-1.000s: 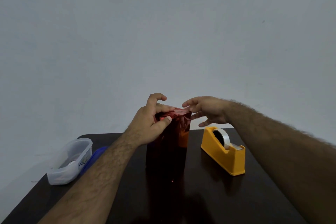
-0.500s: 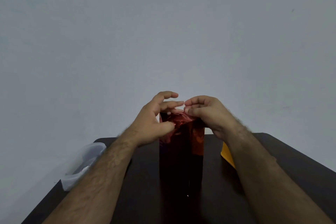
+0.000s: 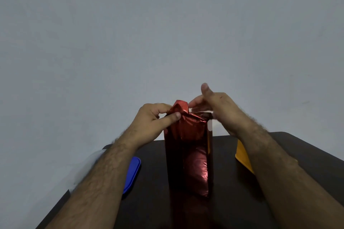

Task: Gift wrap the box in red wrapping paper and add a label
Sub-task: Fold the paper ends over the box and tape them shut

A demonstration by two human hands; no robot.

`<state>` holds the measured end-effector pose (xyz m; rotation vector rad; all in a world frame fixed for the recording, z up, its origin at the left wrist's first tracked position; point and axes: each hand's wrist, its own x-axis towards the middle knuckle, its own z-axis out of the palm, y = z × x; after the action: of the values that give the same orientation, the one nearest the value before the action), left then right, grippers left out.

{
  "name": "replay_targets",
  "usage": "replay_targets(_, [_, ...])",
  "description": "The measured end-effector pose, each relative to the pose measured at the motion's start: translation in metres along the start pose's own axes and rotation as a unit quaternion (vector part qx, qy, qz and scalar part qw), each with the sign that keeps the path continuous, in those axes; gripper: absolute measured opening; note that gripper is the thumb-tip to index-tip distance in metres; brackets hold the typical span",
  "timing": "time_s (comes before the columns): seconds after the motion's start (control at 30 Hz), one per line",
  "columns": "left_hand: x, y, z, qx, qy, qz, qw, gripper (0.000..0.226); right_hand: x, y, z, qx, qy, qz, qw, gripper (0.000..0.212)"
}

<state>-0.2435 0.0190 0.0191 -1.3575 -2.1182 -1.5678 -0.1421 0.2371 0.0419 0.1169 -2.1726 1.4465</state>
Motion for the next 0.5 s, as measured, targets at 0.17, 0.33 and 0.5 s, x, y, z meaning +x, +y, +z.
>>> replay_targets(0.17, [0.001,0.008,0.001,-0.077,0.003,-0.049,0.996,0.016,-0.01,-0.02,-0.003,0.024,-0.075,-0.068,0.995,0.04])
replay_targets(0.33, [0.003,0.013,0.009,-0.174,0.046,-0.084,0.98,0.018,-0.008,-0.027,0.01,0.056,0.006,0.0,0.998,0.012])
replay_targets(0.5, [0.003,0.017,0.018,-0.225,0.064,-0.106,0.967,0.019,-0.006,-0.028,0.014,0.003,0.077,0.002,0.997,0.047])
